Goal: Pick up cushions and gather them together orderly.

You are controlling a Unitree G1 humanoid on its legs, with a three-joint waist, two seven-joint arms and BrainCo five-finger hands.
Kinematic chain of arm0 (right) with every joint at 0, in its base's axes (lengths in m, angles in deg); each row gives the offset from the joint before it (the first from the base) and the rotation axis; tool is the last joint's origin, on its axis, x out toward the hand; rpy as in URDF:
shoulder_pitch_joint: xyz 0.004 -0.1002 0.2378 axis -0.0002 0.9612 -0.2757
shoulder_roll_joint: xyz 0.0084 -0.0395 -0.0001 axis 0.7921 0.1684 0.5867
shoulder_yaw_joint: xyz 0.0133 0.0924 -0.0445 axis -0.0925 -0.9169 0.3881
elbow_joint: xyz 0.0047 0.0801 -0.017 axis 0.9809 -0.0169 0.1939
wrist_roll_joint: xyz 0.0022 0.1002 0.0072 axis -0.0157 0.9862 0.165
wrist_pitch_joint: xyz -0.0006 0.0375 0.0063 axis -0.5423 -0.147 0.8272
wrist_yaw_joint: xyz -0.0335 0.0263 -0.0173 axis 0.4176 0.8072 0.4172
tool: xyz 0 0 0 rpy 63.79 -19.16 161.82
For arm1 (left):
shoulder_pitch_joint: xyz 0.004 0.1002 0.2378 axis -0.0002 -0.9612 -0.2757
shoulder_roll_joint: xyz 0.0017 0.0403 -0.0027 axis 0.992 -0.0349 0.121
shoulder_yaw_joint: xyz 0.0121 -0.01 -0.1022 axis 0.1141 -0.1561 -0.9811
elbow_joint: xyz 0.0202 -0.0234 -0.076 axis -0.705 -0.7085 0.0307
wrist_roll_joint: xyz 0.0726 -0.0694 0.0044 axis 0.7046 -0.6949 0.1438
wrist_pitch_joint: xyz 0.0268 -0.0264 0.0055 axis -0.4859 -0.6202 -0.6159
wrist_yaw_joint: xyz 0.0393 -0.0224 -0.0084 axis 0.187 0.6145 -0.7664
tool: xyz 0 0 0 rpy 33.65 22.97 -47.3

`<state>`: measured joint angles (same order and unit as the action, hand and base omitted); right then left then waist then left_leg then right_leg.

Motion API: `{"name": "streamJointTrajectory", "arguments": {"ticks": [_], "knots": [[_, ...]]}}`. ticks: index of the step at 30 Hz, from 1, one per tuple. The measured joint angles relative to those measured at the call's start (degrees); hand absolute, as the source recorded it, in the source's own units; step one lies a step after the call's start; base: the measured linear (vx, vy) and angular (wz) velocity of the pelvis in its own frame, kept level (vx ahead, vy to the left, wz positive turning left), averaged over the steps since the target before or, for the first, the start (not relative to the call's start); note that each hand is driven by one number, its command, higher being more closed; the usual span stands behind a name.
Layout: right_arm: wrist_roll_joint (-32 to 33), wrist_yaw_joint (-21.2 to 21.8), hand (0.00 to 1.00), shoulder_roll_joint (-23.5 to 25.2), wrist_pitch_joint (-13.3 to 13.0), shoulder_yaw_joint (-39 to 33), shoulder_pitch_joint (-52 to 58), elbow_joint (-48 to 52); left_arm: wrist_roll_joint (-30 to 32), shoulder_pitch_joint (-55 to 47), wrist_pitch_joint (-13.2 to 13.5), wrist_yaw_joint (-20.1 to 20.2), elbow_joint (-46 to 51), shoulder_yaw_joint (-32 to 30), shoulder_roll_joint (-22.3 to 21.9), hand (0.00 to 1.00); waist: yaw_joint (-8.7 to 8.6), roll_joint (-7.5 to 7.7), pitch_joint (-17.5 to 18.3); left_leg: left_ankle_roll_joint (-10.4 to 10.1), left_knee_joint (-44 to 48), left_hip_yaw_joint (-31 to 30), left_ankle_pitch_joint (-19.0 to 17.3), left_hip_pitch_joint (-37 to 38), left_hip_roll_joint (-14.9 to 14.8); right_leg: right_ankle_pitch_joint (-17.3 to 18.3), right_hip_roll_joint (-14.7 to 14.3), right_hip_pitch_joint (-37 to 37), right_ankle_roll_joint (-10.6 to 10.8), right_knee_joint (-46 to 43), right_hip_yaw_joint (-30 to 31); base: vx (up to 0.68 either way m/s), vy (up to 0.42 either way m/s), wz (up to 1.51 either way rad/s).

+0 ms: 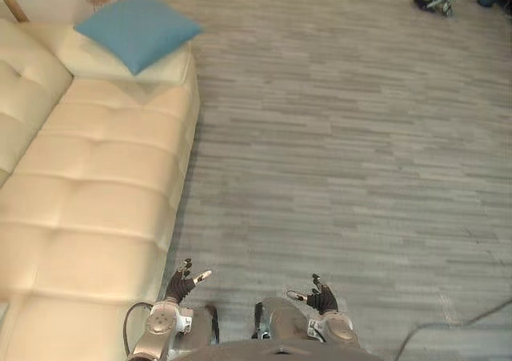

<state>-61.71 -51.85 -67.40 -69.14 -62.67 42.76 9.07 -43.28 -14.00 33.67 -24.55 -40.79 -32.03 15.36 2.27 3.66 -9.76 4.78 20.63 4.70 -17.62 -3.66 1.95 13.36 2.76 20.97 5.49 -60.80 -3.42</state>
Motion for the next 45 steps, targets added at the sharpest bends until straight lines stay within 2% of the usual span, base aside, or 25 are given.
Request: {"name": "streamJointTrajectory", "arguments": {"ticks": [2, 5, 6, 7, 8, 9, 12, 13, 16, 18, 21, 23, 24, 25, 26, 28, 30, 31, 33, 34, 36, 38, 41, 43, 45], "knots": [[-0.06, 0.27, 0.00, -0.56, -0.01, 0.01, -1.16, 0.74, -0.56, 0.17, -0.11, 0.05, 0.02, 0.28, -0.37, 0.00, -0.73, -0.79, -0.33, -0.58, -1.74, -0.36, -2.16, 4.42, -1.37, 5.01, 0.28, 3.96, -2.65, 6.48, -2.21, 0.49, -0.046, 0.09], [-0.01, 0.77, 0.00, -2.60, -0.03, -0.16, -1.81, 1.46, -0.77, 0.73, -0.26, 0.07, 0.00, 0.14, -1.59, 0.00, -2.06, -3.18, -1.56, -0.91, -5.57, -2.02, -2.92, 9.80, -4.06, 2.59, -1.05, 7.32, -3.19, 22.14, -1.78, 0.59, -0.126, 0.39], [0.23, 0.72, 0.00, -3.05, -0.02, -0.36, -1.74, 1.81, -0.79, 0.84, -0.24, 0.09, -0.02, 0.12, -1.99, 0.00, -2.48, -3.51, -1.67, -2.11, -7.54, -3.66, -2.42, 12.57, -4.69, -4.11, -1.11, 7.18, -2.22, 37.83, -0.19, 0.64, -0.188, 0.58], [0.17, 0.71, 0.00, -3.07, 0.18, -0.56, -1.05, 1.76, -0.80, 0.66, -0.22, 0.07, -0.15, 0.13, -2.07, 0.00, -2.41, -2.72, -1.22, -3.80, -7.42, -5.12, -2.95, 14.18, -4.64, -12.12, -0.79, 6.83, -1.97, 43.74, 1.38, 0.66, -0.207, 0.63], [0.17, 0.72, 0.00, -3.09, 0.20, -0.56, -0.48, 1.72, -0.79, 0.43, -0.23, 0.07, -0.50, 0.10, -2.05, 0.00, -2.49, -2.61, -0.91, -4.91, -6.55, -6.45, -3.60, 14.90, -5.11, -17.37, -0.80, 6.23, -2.49, 43.00, 1.44, 0.85, -0.310, 0.52], [0.24, 0.73, 0.00, -3.58, 0.18, -1.07, -1.94, 1.93, -0.70, 1.74, -0.25, 0.07, -3.03, -0.02, -3.80, 0.00, -2.29, -5.80, -0.12, -8.60, -0.46, -8.47, -2.24, 13.24, -7.68, -14.98, -1.79, 7.71, -6.08, 35.23, -0.43, 0.73, -0.264, 0.37], [0.24, 0.76, 0.00, -3.95, 0.16, -1.20, -2.98, 2.18, -0.69, 2.08, -0.25, -0.08, -3.69, -0.17, -5.56, 0.00, -2.28, -6.79, -0.08, -10.12, 10.06, -7.84, 6.96, 9.50, -7.68, -10.55, -1.96, 4.87, -7.10, 33.76, -0.87, 0.67, -0.240, 0.13], [0.26, 0.75, 0.00, -3.72, 0.16, -0.62, -2.56, 2.14, -0.69, 2.36, -0.25, 0.09, -4.73, -0.42, -6.65, 0.00, -2.22, -7.53, -0.08, -12.65, 21.58, -5.62, 14.74, 5.31, -9.49, -9.63, -2.47, -1.23, -7.69, 38.08, -1.29, 0.70, -0.230, 0.09], [0.86, 0.65, 0.00, -2.96, 0.03, -0.80, -0.63, 2.20, -0.68, 1.97, -0.07, 0.20, -4.33, -0.45, -6.74, 0.00, -0.82, -7.24, -0.15, -8.93, 39.82, 3.41, 7.66, -4.33, -14.95, -9.12, -4.19, -14.12, -8.54, 48.10, -1.96, 0.51, -0.139, 0.08], [0.87, 0.56, 0.00, -3.18, 0.03, -0.95, -0.34, 2.19, -0.68, 1.41, -0.04, 0.21, -3.69, -0.41, -6.65, 0.00, -0.16, -7.13, -0.12, -7.66, 38.51, 5.07, 5.33, -9.84, -14.72, -8.48, -4.35, -18.38, -9.17, 52.05, -2.32, 0.38, -0.021, 0.13], [0.89, 0.24, 0.00, -2.76, 0.04, -2.42, -0.24, 2.10, -0.68, 1.49, 0.08, 0.20, -1.83, -0.46, -6.47, 0.00, 0.98, -7.04, -0.34, -7.66, 17.53, 6.64, 3.60, -15.71, -10.87, -8.24, -2.97, -24.51, -7.33, 56.53, -3.18, 0.38, 0.050, 0.10], [0.89, -0.22, 0.00, -3.01, 0.03, -2.74, -0.38, 2.13, -0.68, 1.04, 0.11, 0.23, -1.19, -0.09, -6.53, 0.00, 1.16, -7.10, -0.28, -8.92, -4.23, 4.18, 9.31, -15.77, -6.98, -6.77, -1.66, -28.28, -5.97, 58.96, -3.36, 0.39, 0.150, 0.09], [0.88, -0.30, 0.00, -3.18, 0.00, -2.92, -0.57, 2.09, -0.66, 0.49, 0.28, 0.22, -0.04, 0.25, -6.54, 0.00, 1.54, -8.19, 0.24, -10.43, -11.90, 2.01, 11.75, -16.53, -7.20, -4.80, -2.32, -30.38, -5.13, 60.44, -3.31, 0.41, 0.215, -0.03], [0.87, -0.30, 0.00, -3.15, 0.00, -2.90, -0.62, 2.06, -0.66, 0.46, 0.40, 0.21, 0.10, 0.24, -6.51, 0.00, 1.72, -8.40, 0.15, -10.05, -11.86, 1.66, 12.37, -16.83, -7.56, -4.02, -2.51, -31.19, -4.81, 60.40, -3.27, 0.43, 0.246, -0.11], [0.87, -0.30, 0.00, -2.80, 0.02, -2.90, -0.47, 1.93, -0.64, 0.45, 0.39, 0.21, -0.19, 0.20, -6.05, 0.00, 2.17, -7.43, 0.35, -8.37, -10.12, 1.76, 18.28, -16.70, -7.06, -1.66, -1.66, -32.46, -4.02, 59.37, -2.82, 0.36, 0.221, -0.11], [0.86, -0.22, 0.00, -1.16, 0.00, -2.25, -0.12, 1.93, -0.47, 0.68, 0.52, 0.19, 0.16, 0.09, -5.00, 0.00, 2.46, -3.86, 1.81, -5.46, -7.52, 2.73, 20.93, -16.82, -4.00, 2.17, 1.62, -32.07, -4.02, 55.35, -1.28, 0.52, 0.237, -0.15], [0.81, -0.14, 0.00, -0.21, -0.34, -2.00, -0.50, 1.92, -0.18, 1.23, 0.48, 0.24, -0.02, 0.11, -4.39, 0.00, 2.27, -2.02, 2.81, -3.18, -2.07, 4.42, 16.58, -18.37, -3.04, 2.95, 3.51, -28.16, -3.41, 45.96, 1.77, 0.60, 0.240, -0.25], [0.80, -0.09, 0.00, 0.14, -0.29, -1.92, -0.44, 1.92, -0.18, 1.43, 0.46, 0.26, -0.41, 0.20, -4.06, 0.00, 2.25, -1.25, 2.70, -2.11, -0.42, 5.85, 12.70, -16.28, -2.05, 1.85, 5.16, -22.56, 2.10, 31.17, 4.69, 0.50, 0.238, -0.24], [0.74, -0.08, 0.00, 0.69, -0.27, -1.80, -0.02, 1.94, -0.18, 1.50, 0.11, 0.21, -1.33, 0.88, -3.46, 0.00, 1.47, -0.76, 2.52, -1.20, -0.23, 6.18, 9.70, -12.64, -0.61, -2.48, 6.47, -17.44, 7.59, 16.73, 6.39, 0.50, 0.202, -0.13], [0.72, -0.01, 0.00, 0.90, -0.20, -0.88, 0.28, 1.91, -0.19, 1.44, -0.04, 0.20, -2.15, 1.63, -2.90, 0.00, 1.03, -0.91, 2.04, -0.85, -0.90, 6.22, 7.16, -7.54, 0.13, -2.07, 7.97, -14.25, 5.31, 6.51, 3.34, 0.50, 0.165, -0.07], [0.17, 0.11, 0.00, 0.94, -0.18, 0.28, 1.30, 1.96, -0.28, 0.87, -0.28, 0.10, -2.23, 1.72, -2.83, 0.00, 0.76, -2.06, 1.65, -0.45, -3.18, 6.19, 5.03, -1.27, 0.17, 0.40, 9.37, -10.80, 0.56, 2.34, -3.61, 0.49, 0.113, -0.16], [-0.11, 0.28, 0.00, 0.69, -0.25, 0.63, 1.09, 2.45, -0.53, 0.38, -0.30, 0.10, -2.25, 1.83, -2.54, 0.00, 0.56, -1.97, 1.55, 0.04, -4.72, 5.78, 4.37, 2.35, 0.14, 3.31, 9.07, -7.33, -0.55, 4.52, -7.37, 0.47, 0.049, 0.07], [-0.22, 0.68, 0.00, -0.40, -0.26, 0.38, 0.94, 2.12, -1.26, 0.37, -0.45, 0.12, -2.36, 1.68, -2.65, 0.00, -0.82, -2.18, 1.27, 0.20, -6.07, 2.43, 3.06, 6.43, -0.79, 4.55, 4.54, -2.22, -0.47, 21.35, -5.78, 0.54, -0.071, 0.66], [-0.17, 0.78, 0.00, -1.19, -0.28, -0.02, -0.06, 2.09, -1.40, 0.87, -0.46, 0.03, -2.35, 0.82, -2.98, 0.00, -0.90, -3.23, 0.61, -1.00, -6.76, -1.21, 2.08, 9.01, -2.78, -1.34, 0.81, -0.72, -0.20, 36.51, -0.08, 0.49, -0.138, 0.80], [-0.15, 0.77, 0.00, -1.47, -0.16, -0.19, -0.01, 1.74, -1.40, 1.00, -0.44, 0.04, -2.61, -0.10, -3.15, 0.00, -0.91, -2.80, 0.28, -2.62, -6.69, -5.84, -0.14, 11.25, -3.73, -10.09, 0.64, -1.01, 2.10, 50.64, 6.18, 0.47, -0.223, 1.11]]}}
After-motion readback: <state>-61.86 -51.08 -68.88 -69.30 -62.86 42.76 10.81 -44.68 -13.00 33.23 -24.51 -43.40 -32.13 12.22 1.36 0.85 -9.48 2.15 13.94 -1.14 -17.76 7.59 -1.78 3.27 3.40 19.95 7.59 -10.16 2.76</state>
